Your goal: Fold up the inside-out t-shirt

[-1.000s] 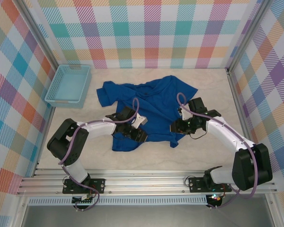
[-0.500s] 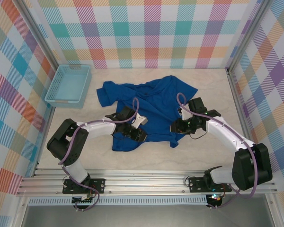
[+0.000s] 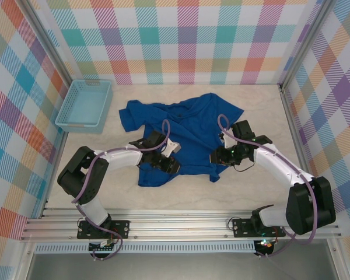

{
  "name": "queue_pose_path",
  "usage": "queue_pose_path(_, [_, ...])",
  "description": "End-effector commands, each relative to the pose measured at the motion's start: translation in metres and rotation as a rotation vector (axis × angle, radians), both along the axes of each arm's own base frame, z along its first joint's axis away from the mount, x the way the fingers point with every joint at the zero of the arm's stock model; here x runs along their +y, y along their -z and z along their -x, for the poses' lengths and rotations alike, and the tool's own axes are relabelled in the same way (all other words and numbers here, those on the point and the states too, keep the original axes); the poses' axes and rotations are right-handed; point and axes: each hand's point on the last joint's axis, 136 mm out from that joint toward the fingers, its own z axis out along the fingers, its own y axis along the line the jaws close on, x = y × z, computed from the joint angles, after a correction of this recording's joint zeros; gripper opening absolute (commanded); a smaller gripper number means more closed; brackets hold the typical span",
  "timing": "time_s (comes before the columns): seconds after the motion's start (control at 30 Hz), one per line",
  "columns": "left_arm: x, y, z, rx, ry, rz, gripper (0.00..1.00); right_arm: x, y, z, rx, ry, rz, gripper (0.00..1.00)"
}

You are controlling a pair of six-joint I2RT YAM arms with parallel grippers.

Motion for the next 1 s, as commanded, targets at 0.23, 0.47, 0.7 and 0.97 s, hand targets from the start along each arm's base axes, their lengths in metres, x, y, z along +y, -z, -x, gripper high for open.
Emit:
queue_pose_path(0.23, [-0.004,-0.011,-0.009,-0.017,-0.016,0.034,0.16,0.002,0.003,0.003,0.004,-0.023,0.002,0.28])
queue_pose_path(0.47, [-0.01,-0.022,-0.013,-0.031,-0.023,0.071,0.1,0.003,0.002,0.004,-0.002,-0.03,0.003,0.28])
queue_pose_path(0.7, [-0.011,-0.04,-0.014,-0.051,-0.037,0.103,0.05,0.013,-0.014,0.013,-0.094,-0.109,-0.003,0.28])
queue_pose_path(0.97, [-0.01,-0.06,-0.006,-0.047,-0.05,0.157,0.07,0.054,-0.024,0.034,-0.158,-0.253,-0.088,0.29])
